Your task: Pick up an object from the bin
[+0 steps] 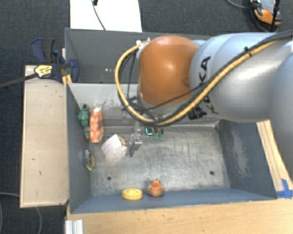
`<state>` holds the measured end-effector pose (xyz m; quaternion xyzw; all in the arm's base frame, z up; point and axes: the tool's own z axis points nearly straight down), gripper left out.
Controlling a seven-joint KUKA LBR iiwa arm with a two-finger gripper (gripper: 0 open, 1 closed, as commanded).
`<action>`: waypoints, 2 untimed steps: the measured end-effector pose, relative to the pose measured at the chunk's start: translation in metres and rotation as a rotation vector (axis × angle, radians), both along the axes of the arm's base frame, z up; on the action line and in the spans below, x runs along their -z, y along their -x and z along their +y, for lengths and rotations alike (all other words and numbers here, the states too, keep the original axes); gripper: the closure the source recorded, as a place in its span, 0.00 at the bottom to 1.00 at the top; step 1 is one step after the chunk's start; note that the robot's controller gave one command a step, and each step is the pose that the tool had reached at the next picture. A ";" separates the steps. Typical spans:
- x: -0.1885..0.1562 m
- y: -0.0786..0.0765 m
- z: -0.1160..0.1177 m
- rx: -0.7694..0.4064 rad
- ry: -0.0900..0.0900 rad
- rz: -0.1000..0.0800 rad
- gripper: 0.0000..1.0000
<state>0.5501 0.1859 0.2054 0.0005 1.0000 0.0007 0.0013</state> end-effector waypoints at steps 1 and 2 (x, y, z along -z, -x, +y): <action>0.043 -0.015 0.012 0.041 -0.003 -0.009 0.00; 0.133 -0.038 -0.002 -0.069 0.000 -0.002 1.00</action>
Offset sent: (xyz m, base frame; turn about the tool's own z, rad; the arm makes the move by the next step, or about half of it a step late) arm 0.0365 -0.0019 -0.1354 -0.0727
